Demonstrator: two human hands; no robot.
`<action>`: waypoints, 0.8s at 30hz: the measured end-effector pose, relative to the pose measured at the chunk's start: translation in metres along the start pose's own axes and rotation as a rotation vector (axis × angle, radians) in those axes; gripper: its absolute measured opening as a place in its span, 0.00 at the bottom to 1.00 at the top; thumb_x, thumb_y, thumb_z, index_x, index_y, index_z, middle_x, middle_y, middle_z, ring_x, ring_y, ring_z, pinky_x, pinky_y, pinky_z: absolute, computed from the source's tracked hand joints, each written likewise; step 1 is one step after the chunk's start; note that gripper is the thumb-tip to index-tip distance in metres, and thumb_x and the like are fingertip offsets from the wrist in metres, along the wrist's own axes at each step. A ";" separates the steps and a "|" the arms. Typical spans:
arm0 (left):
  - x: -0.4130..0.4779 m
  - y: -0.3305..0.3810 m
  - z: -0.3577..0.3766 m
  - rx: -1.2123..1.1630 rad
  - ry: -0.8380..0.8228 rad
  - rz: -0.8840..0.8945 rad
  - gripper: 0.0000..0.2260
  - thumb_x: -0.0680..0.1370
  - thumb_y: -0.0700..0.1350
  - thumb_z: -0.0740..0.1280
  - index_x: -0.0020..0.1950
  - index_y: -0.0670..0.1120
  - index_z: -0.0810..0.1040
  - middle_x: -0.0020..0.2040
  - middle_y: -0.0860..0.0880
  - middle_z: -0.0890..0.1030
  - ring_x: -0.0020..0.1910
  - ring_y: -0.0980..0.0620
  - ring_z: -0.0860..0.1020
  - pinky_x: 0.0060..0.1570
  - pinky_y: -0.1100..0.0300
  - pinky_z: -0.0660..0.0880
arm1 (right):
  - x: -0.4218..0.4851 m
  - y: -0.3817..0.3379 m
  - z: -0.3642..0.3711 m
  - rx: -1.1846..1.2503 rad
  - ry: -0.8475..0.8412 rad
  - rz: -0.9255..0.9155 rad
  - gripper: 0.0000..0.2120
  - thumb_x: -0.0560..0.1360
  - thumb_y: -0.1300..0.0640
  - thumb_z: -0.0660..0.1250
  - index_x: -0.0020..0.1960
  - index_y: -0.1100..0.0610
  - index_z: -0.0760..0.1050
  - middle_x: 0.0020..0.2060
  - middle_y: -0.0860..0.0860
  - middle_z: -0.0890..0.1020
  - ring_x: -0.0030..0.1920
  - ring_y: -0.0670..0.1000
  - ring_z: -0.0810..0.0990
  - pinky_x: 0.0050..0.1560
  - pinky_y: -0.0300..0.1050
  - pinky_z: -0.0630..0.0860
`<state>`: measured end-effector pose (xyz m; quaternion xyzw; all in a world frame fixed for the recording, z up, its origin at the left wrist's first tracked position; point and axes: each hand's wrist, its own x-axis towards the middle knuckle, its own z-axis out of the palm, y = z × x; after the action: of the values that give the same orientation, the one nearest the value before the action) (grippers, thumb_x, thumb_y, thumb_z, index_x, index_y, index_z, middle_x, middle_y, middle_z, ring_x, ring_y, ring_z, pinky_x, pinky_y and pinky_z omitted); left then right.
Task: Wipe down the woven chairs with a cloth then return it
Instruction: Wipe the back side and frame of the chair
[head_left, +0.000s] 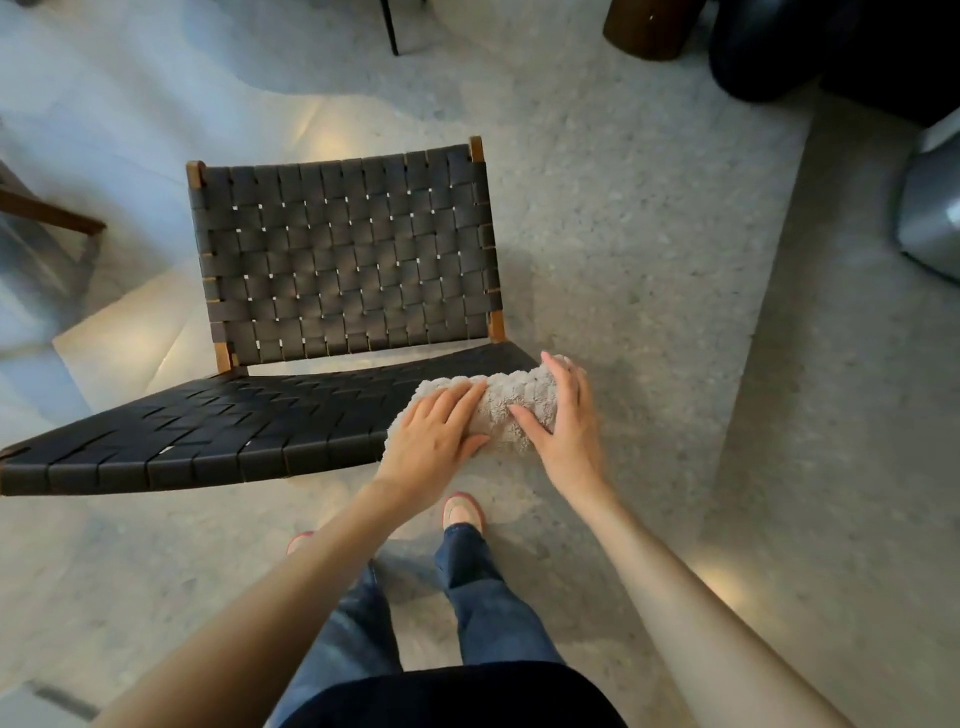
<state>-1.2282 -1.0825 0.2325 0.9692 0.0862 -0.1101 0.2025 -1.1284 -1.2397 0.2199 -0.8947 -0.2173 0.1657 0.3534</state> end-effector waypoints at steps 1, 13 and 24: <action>-0.002 -0.001 0.001 0.002 0.003 -0.010 0.31 0.78 0.62 0.44 0.76 0.47 0.59 0.72 0.47 0.67 0.71 0.47 0.66 0.71 0.54 0.58 | 0.001 0.004 0.003 -0.048 0.045 -0.035 0.28 0.76 0.42 0.62 0.72 0.52 0.65 0.70 0.57 0.69 0.69 0.54 0.69 0.59 0.45 0.72; 0.000 0.016 0.003 -0.036 0.088 -0.017 0.25 0.79 0.47 0.65 0.74 0.44 0.63 0.69 0.44 0.70 0.69 0.44 0.68 0.69 0.49 0.63 | 0.008 -0.017 0.012 -0.333 0.270 0.002 0.07 0.75 0.57 0.61 0.49 0.56 0.63 0.42 0.60 0.73 0.36 0.61 0.76 0.23 0.47 0.70; -0.020 0.009 -0.026 0.046 0.040 -0.118 0.28 0.78 0.38 0.66 0.75 0.51 0.61 0.70 0.50 0.66 0.62 0.49 0.66 0.61 0.59 0.68 | 0.017 -0.031 -0.038 -0.493 -0.095 -0.162 0.13 0.79 0.47 0.62 0.55 0.55 0.73 0.46 0.51 0.73 0.41 0.51 0.76 0.35 0.41 0.71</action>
<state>-1.2406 -1.0827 0.2641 0.9689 0.1447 -0.1043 0.1715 -1.1052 -1.2322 0.2654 -0.9248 -0.3381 0.1206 0.1263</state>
